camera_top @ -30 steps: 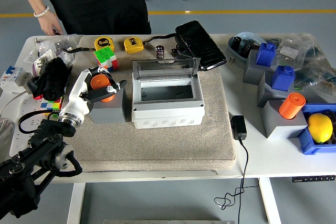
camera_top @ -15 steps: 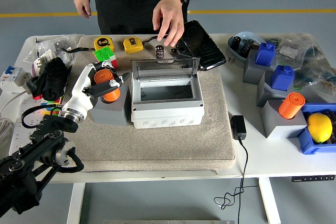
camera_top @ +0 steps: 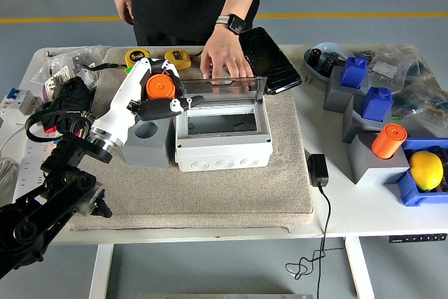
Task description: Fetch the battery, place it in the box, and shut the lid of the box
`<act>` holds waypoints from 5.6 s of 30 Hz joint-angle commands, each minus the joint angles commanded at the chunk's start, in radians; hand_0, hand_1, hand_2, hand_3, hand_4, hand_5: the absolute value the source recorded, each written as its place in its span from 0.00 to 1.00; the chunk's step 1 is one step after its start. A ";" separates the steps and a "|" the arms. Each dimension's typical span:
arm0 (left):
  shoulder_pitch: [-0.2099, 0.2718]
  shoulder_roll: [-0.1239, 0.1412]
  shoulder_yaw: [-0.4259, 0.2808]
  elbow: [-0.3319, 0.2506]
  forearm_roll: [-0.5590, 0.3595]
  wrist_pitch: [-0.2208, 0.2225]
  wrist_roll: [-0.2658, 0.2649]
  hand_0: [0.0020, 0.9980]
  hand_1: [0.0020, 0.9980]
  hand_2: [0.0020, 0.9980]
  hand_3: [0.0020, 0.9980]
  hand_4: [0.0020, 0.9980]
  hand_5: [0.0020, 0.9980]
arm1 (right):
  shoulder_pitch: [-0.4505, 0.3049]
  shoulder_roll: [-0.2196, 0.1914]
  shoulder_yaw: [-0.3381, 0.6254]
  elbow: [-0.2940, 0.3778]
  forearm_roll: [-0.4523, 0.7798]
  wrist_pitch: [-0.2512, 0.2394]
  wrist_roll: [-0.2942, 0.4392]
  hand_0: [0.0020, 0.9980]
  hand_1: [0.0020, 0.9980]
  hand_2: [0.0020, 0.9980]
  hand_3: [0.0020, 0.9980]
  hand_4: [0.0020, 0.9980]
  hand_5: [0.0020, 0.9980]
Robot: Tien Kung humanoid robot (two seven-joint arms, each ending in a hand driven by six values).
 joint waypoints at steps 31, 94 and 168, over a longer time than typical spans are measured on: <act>-0.294 -0.147 0.392 0.197 0.441 0.113 0.205 0.01 0.01 0.12 0.16 0.94 0.24 | -0.010 -0.004 0.000 0.010 -0.014 -0.003 0.000 0.72 0.68 0.68 0.65 1.00 0.58; -0.391 -0.270 0.462 0.410 0.545 0.026 0.438 0.30 0.54 0.43 0.45 1.00 0.56 | -0.002 -0.005 0.041 0.045 -0.074 -0.005 -0.001 0.72 0.68 0.68 0.65 1.00 0.58; -0.225 -0.099 0.196 -0.014 0.407 -0.184 0.541 0.26 0.54 0.59 0.59 1.00 0.60 | -0.018 -0.004 0.061 0.045 -0.085 -0.006 0.002 0.73 0.68 0.68 0.64 1.00 0.58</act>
